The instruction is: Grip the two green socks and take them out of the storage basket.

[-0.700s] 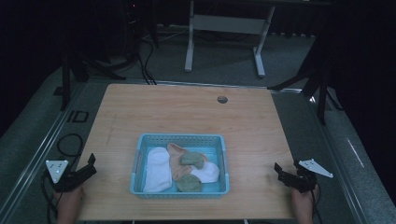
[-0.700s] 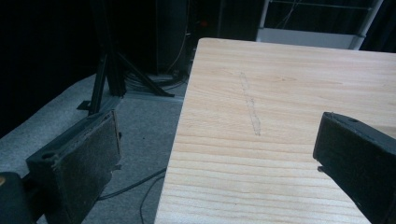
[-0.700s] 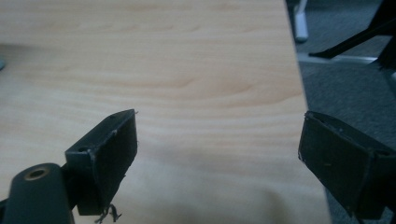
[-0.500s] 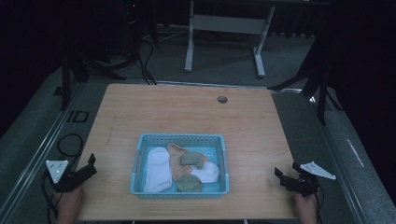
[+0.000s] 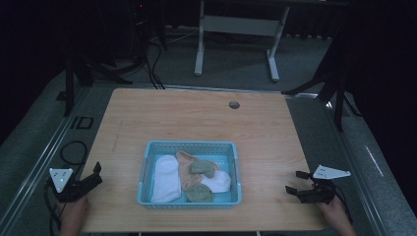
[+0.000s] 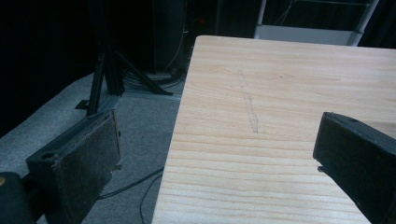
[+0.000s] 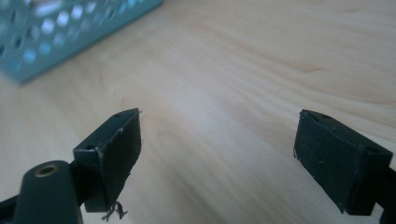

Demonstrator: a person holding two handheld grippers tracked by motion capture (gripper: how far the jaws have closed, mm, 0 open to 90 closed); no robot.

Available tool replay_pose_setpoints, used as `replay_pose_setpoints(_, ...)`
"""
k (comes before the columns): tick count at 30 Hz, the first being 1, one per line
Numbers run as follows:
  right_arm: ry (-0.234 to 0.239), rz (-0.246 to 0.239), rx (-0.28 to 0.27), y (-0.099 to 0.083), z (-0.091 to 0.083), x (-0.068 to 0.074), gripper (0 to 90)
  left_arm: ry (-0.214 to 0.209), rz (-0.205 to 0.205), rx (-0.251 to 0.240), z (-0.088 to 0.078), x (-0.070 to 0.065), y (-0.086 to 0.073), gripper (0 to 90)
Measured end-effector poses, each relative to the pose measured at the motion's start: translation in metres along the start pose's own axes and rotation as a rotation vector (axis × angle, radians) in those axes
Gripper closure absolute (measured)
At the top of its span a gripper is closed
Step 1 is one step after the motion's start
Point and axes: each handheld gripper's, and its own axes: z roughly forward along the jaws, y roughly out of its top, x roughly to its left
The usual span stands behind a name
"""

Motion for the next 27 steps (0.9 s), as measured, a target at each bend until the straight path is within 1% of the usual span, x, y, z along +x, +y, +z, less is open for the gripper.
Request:
replay_pose_setpoints(1,0.029,-0.032,0.047,0.003,0.002,0.001,15.0,0.001,0.002,0.001,0.000,0.000,0.000,0.3)
replay_pose_setpoints(2,0.029,-0.032,0.047,0.003,0.002,0.001,15.0,0.001,0.002,0.001,0.000,0.000,0.000,0.4)
replay_pose_setpoints(3,0.053,-0.065,0.090,0.007,0.004,0.003,14.8,0.000,0.002,0.002,0.000,0.000,0.000,0.3)
replay_pose_setpoints(4,0.053,-0.065,0.090,0.007,0.004,0.003,14.8,0.000,0.002,0.002,0.000,0.000,0.000,0.4)
replay_pose_setpoints(5,0.071,-0.091,0.140,0.010,0.006,0.006,14.8,0.000,0.001,0.002,0.000,0.000,0.000,0.3)
replay_pose_setpoints(6,0.071,-0.091,0.140,0.010,0.006,0.006,14.8,0.000,0.001,0.002,0.000,0.000,0.000,0.3)
replay_pose_setpoints(7,0.074,-0.109,0.200,0.014,0.009,0.007,14.0,0.000,0.001,0.002,0.000,0.000,0.000,0.4)
replay_pose_setpoints(8,0.074,-0.109,0.200,0.014,0.009,0.007,14.0,0.000,0.001,0.002,0.000,0.000,0.000,0.3)
replay_pose_setpoints(9,0.076,-0.124,0.250,0.018,0.011,0.009,13.7,0.000,0.002,0.003,0.000,0.000,0.000,0.3)
replay_pose_setpoints(10,0.076,-0.124,0.250,0.018,0.011,0.009,13.7,0.001,0.003,0.004,0.000,0.000,0.000,0.3)
replay_pose_setpoints(12,0.072,-0.148,0.294,0.021,0.014,0.012,13.7,0.002,0.003,0.002,0.000,0.000,0.000,0.3)
replay_pose_setpoints(13,0.075,-0.160,0.320,0.023,0.016,0.013,13.7,0.001,0.003,0.003,0.000,0.000,0.000,0.3)
replay_pose_setpoints(15,0.093,-0.166,0.352,0.026,0.018,0.016,13.7,0.001,0.002,0.001,0.000,0.000,0.000,0.3)
replay_pose_setpoints(18,0.099,-0.179,0.379,0.032,0.021,0.020,13.7,0.002,0.002,0.003,0.000,0.000,0.000,0.3)
replay_pose_setpoints(19,0.090,-0.177,0.400,0.035,0.023,0.020,13.8,0.002,0.002,0.003,0.000,0.000,0.000,0.3)
replay_pose_setpoints(20,0.090,-0.177,0.400,0.035,0.023,0.020,13.8,0.001,0.002,0.003,0.000,0.000,0.000,0.3)
replay_pose_setpoints(22,0.083,-0.201,0.430,0.039,0.026,0.023,13.9,0.002,0.002,0.004,0.000,0.000,0.000,0.4)
replay_pose_setpoints(23,0.087,-0.215,0.458,0.044,0.028,0.026,13.9,0.001,0.001,0.004,0.000,0.000,0.000,0.4)
replay_pose_setpoints(24,0.087,-0.215,0.458,0.044,0.028,0.026,13.9,0.001,0.001,0.005,0.000,0.000,0.000,0.4)
replay_pose_setpoints(25,0.093,-0.223,0.470,0.049,0.029,0.029,13.9,0.001,0.001,0.004,0.000,0.000,0.000,0.4)
replay_pose_setpoints(27,0.099,-0.224,0.476,0.052,0.030,0.030,13.9,0.005,0.006,0.002,0.000,-0.001,0.000,0.4)
